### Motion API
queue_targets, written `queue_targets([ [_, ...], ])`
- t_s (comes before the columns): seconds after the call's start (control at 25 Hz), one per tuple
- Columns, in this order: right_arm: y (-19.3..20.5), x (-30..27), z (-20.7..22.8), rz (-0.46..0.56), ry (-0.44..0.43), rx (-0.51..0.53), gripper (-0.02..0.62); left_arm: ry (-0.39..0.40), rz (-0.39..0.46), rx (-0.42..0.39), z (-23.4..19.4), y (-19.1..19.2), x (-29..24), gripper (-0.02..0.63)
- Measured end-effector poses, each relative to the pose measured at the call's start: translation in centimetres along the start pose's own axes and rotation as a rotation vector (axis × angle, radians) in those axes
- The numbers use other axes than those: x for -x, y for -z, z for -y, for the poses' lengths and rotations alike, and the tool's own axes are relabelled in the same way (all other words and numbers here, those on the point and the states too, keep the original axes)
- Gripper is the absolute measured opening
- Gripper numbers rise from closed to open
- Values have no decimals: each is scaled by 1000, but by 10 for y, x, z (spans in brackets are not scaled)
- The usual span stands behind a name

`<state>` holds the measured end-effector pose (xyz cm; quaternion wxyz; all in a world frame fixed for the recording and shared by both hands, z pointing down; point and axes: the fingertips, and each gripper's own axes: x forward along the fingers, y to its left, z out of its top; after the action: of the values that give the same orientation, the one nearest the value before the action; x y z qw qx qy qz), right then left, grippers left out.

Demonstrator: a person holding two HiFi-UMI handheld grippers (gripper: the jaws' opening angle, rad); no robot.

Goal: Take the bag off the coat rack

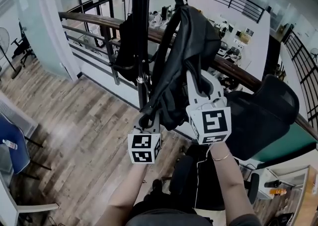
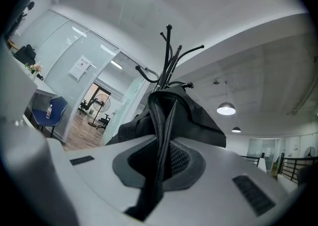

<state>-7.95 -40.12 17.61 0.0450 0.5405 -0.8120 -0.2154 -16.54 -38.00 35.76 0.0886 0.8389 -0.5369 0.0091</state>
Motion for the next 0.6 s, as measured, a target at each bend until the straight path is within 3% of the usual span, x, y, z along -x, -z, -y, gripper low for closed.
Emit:
queue_targets([
  [0.6, -31, 25, 12, 17, 49, 55, 17, 73, 51, 34, 27, -22, -1, 57],
])
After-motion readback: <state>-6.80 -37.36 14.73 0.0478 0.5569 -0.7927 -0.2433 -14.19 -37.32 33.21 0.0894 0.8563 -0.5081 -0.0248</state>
